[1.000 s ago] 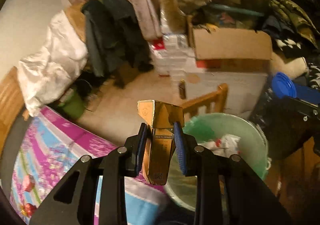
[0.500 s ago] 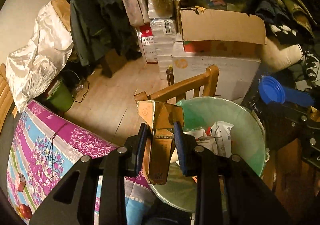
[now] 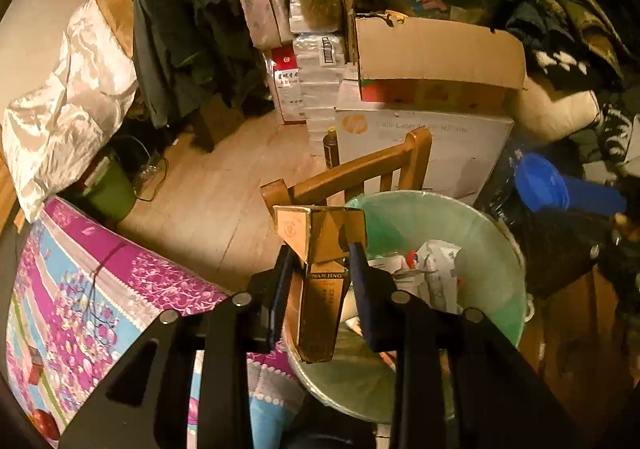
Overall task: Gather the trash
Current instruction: 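Open both tools to drop the box and cap into the wastebasket, then move both open tools back over the trash on the bed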
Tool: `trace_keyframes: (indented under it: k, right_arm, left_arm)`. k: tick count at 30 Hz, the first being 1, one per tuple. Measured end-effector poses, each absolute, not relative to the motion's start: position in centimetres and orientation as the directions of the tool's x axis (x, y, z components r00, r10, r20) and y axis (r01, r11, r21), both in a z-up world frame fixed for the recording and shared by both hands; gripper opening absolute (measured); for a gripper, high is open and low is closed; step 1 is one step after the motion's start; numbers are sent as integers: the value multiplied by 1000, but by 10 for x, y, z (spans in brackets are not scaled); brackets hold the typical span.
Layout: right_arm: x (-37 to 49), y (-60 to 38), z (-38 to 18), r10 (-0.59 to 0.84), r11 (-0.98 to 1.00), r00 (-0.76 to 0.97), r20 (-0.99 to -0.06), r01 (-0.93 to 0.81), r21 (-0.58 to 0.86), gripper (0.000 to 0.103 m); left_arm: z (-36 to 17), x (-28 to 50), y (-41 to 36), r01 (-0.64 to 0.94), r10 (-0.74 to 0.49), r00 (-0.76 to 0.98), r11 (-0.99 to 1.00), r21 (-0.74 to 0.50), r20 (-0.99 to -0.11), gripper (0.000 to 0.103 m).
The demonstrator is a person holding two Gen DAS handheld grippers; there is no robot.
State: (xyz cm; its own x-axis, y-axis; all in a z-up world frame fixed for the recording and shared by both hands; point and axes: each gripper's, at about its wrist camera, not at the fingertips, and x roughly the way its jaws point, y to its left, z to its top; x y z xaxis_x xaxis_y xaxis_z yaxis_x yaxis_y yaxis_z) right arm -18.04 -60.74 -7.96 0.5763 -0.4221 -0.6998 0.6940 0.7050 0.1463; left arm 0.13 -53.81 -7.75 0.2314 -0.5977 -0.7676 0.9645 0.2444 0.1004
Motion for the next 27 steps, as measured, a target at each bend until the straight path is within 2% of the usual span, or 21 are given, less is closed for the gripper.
trace_keyframes:
  k: [1,2,3,4,16,22,27]
  right_arm:
    - [-179,-607,-81,-418,711,577,-702,689,142,41]
    - [-179,-607,-83,-423,705,565,-708,696,134,50]
    - [-179,-607,-84,-424,703,565,-708,698,137,52]
    - [-180,-608,-84,-420,702,570,-706,697,146,52]
    - [-179,-606,-80,-440,695,579,-686,703,148,52]
    - [-174,-590,-67,-487,711,617,-618,691,129,52]
    - [-164,-564,-56,-523,725,665,-534,676,132,56]
  left_arm:
    - [-78,2,-539,968,-601,216,238,86,-769,38]
    - [-79,3,-539,970,-600,206,232,78,-773,54]
    - [-80,4,-539,971,-599,199,230,71,-776,62]
    - [-79,4,-538,972,-607,191,227,61,-771,65]
    - [-84,6,-522,960,-604,239,265,91,-760,65]
    - [-88,28,-489,912,-584,367,378,157,-724,65]
    - [-80,65,-439,833,-565,491,528,167,-663,70]
